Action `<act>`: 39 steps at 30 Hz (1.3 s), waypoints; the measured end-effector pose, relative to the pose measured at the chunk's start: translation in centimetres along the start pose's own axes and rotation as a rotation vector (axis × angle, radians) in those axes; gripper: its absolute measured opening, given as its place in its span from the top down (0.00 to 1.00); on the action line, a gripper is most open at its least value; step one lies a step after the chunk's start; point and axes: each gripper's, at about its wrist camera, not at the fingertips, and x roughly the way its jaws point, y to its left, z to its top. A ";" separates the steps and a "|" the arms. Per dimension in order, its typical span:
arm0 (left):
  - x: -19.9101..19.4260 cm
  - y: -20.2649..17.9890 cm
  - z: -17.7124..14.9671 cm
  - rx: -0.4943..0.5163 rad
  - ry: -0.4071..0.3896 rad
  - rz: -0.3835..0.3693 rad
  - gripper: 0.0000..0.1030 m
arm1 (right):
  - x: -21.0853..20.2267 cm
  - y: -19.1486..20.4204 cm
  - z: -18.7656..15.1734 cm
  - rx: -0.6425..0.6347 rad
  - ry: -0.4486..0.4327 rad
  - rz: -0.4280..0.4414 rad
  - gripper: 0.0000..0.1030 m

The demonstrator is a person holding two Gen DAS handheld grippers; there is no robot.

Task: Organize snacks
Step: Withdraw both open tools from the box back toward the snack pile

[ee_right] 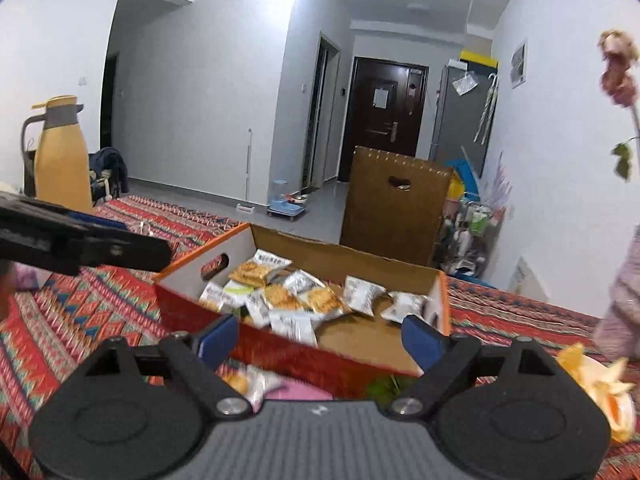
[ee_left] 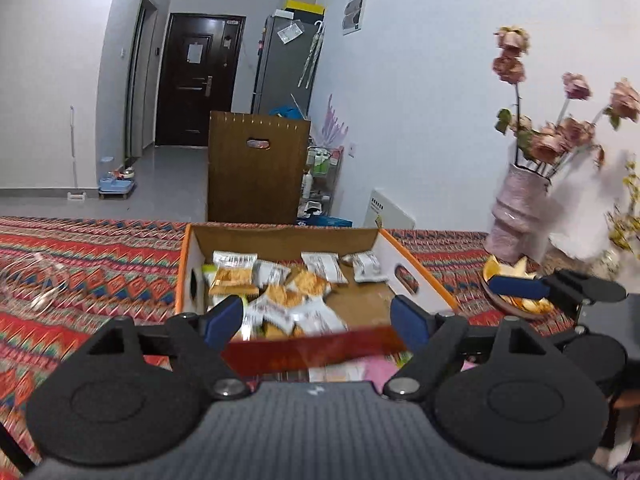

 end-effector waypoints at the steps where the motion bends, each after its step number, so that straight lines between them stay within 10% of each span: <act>1: -1.2 -0.4 -0.6 0.006 -0.007 0.000 0.18 | -1.4 0.2 -0.6 -0.005 -0.005 -0.002 0.14; 18: -16.7 -5.7 -13.5 -0.011 0.003 0.077 0.09 | -18.2 3.7 -12.5 0.120 0.001 -0.016 0.03; 27: -17.3 -5.2 -19.3 -0.079 0.152 0.125 0.08 | -20.3 4.7 -18.2 0.158 0.105 -0.052 0.03; 39: -14.7 -5.9 -19.1 -0.066 0.199 0.139 0.08 | -18.8 3.7 -19.4 0.196 0.134 -0.047 0.03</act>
